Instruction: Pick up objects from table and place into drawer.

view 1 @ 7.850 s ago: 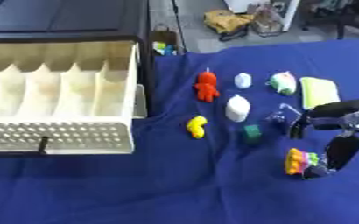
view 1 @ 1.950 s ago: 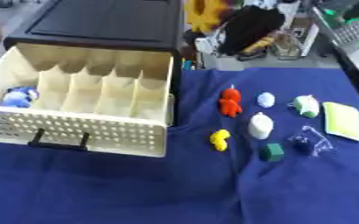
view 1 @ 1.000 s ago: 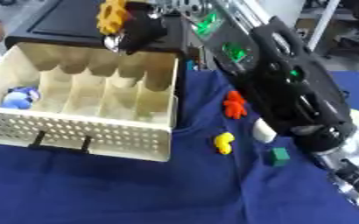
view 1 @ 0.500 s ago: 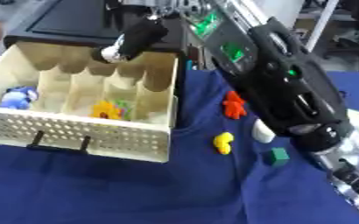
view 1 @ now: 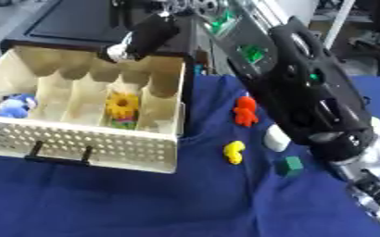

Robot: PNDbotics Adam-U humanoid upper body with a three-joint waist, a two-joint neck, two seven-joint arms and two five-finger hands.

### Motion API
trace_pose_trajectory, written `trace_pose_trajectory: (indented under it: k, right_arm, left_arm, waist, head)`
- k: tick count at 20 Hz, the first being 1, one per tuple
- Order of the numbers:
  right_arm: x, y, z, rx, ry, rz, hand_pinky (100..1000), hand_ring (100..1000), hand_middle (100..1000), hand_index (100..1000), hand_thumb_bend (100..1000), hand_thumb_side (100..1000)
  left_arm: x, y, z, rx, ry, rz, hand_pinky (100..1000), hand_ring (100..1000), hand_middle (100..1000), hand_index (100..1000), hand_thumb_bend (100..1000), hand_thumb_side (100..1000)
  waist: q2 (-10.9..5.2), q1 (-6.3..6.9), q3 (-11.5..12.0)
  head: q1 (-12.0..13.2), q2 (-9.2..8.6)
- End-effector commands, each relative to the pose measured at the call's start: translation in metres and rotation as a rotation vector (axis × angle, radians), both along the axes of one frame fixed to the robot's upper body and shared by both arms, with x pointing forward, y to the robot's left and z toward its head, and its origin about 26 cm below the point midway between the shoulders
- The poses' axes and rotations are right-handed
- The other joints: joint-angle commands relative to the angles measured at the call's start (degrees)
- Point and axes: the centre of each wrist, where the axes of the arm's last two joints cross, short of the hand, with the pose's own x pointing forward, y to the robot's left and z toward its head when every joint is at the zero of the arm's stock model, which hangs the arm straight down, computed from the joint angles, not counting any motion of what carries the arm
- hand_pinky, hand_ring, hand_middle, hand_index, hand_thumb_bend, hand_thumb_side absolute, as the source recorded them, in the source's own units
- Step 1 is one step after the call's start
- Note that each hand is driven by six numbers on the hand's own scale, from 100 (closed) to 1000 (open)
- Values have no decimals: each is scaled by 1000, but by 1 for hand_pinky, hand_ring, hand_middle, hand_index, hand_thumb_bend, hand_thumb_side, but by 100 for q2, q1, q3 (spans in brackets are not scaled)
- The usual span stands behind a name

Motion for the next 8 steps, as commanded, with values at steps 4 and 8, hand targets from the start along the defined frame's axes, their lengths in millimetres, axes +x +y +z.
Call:
trace_pose_trajectory:
  k: [4,8]
  right_arm:
    - [-25,-41,27,96,-109,18,798,895,622,772,426,671]
    - [-39,-48,31,120,-112,28,798,895,622,772,426,671]
  left_arm:
    - [-2,3,5,12,-19,15,453,671,604,798,243,972]
    - [-2,3,4,13,-20,17,453,671,604,798,243,972]
  waist:
    - [-97,76,-85]
    - [-95,81,-96]
  head:
    - [103,-72]
    - [112,-76]
